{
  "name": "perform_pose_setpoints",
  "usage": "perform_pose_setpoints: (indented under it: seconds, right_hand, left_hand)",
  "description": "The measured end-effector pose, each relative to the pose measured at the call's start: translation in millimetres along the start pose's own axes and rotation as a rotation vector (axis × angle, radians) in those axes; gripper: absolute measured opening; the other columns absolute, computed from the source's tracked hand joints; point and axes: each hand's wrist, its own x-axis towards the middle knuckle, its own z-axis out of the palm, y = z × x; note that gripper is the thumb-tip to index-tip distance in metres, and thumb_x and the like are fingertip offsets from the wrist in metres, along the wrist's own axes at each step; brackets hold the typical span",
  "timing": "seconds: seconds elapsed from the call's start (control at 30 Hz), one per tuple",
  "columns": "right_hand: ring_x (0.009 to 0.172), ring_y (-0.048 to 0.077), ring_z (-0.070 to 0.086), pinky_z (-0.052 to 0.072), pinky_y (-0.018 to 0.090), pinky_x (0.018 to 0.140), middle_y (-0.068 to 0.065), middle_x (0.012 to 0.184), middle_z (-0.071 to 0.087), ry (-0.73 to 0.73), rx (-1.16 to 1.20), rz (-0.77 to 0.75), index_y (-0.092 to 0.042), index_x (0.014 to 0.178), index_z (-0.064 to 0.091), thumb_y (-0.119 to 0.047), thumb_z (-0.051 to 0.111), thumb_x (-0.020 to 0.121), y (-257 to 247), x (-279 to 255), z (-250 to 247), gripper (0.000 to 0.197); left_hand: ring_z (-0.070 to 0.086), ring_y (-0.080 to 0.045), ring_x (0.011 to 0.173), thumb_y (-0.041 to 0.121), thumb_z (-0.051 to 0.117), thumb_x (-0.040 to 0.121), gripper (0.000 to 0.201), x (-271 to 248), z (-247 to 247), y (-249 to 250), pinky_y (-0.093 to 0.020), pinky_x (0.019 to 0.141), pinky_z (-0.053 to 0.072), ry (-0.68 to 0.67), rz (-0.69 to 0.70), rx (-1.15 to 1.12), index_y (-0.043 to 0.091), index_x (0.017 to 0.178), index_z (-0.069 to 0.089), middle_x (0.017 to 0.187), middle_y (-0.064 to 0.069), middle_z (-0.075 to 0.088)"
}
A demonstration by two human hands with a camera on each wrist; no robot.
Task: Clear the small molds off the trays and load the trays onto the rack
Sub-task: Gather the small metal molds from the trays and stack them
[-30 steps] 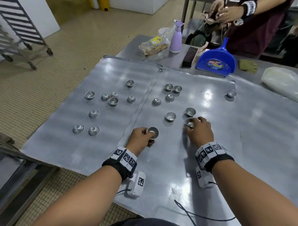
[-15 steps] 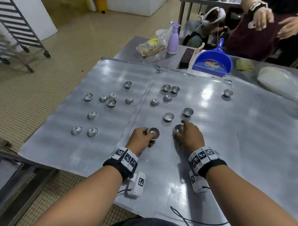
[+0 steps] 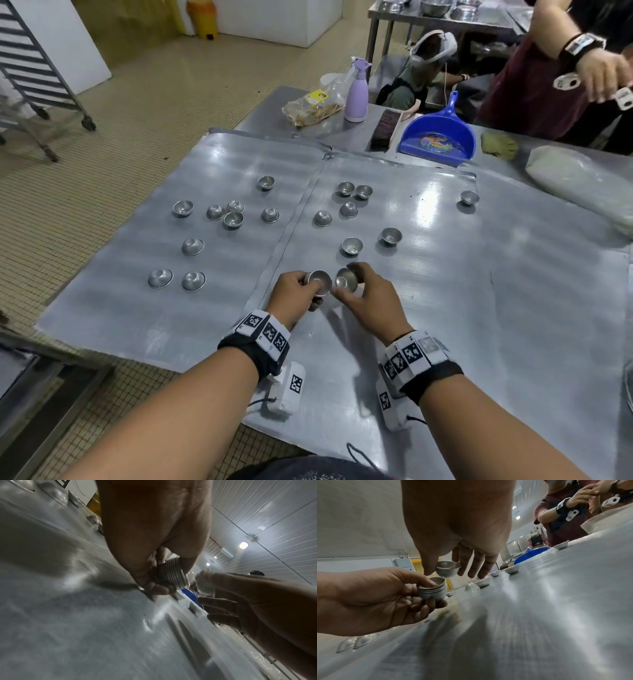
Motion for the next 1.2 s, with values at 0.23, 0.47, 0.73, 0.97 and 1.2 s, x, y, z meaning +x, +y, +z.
perform_pose_setpoints:
  seconds: [0.23,0.47,0.73,0.97,1.2]
  right_hand:
    - [0.103,0.020,0.065,0.052,0.041,0.086,-0.002,0.112,0.070,-0.019,0.016,-0.063,-0.027,0.126,0.053,-0.050,0.074,0.080,-16.3,0.8,4.4,0.055]
    - [0.110,0.017,0.062,0.051,0.036,0.091,-0.003,0.122,0.067,-0.086,-0.002,-0.056,-0.029,0.135,0.049,-0.057,0.072,0.077,-19.1,9.6,8.8,0.068]
    - [0.115,0.025,0.059,0.049,0.039,0.092,0.004,0.131,0.060,-0.018,-0.160,0.041,-0.022,0.127,0.060,-0.042,0.058,0.092,18.5,54.0,-9.5,0.041]
    - [0.133,0.030,0.044,0.042,0.041,0.102,0.011,0.148,0.040,-0.166,-0.346,0.040,-0.023,0.132,0.058,-0.033,0.060,0.092,20.3,96.8,-12.9,0.041]
    - [0.103,0.031,0.060,0.048,0.033,0.078,0.005,0.112,0.062,-0.072,-0.408,-0.043,-0.029,0.085,0.068,-0.034,0.049,0.088,9.6,89.2,-4.2,0.020]
  left_hand:
    - [0.063,-0.027,0.069,0.020,0.062,0.085,0.020,-6.7,3.6,17.4,-0.036,0.064,0.054,-0.028,-0.100,-0.230,0.009,0.073,0.074,0.072,-0.014,0.064]
    - [0.057,-0.024,0.057,0.032,0.058,0.089,0.035,-5.9,3.4,22.3,-0.032,0.059,0.048,-0.007,-0.131,-0.306,0.019,0.058,0.069,0.061,-0.008,0.060]
    - [0.064,-0.020,0.054,0.013,0.069,0.090,0.027,3.7,-8.7,6.4,-0.031,0.059,0.051,0.104,-0.116,-0.153,-0.013,0.098,0.067,0.072,-0.017,0.065]
    - [0.067,-0.021,0.055,0.005,0.062,0.089,0.017,5.4,-21.2,3.1,-0.033,0.059,0.051,0.155,-0.098,-0.032,-0.010,0.095,0.067,0.073,-0.017,0.065]
    - [0.064,-0.019,0.052,0.007,0.063,0.088,0.018,3.0,-26.4,7.5,-0.032,0.058,0.049,0.155,-0.075,-0.020,-0.009,0.095,0.067,0.070,-0.014,0.065]
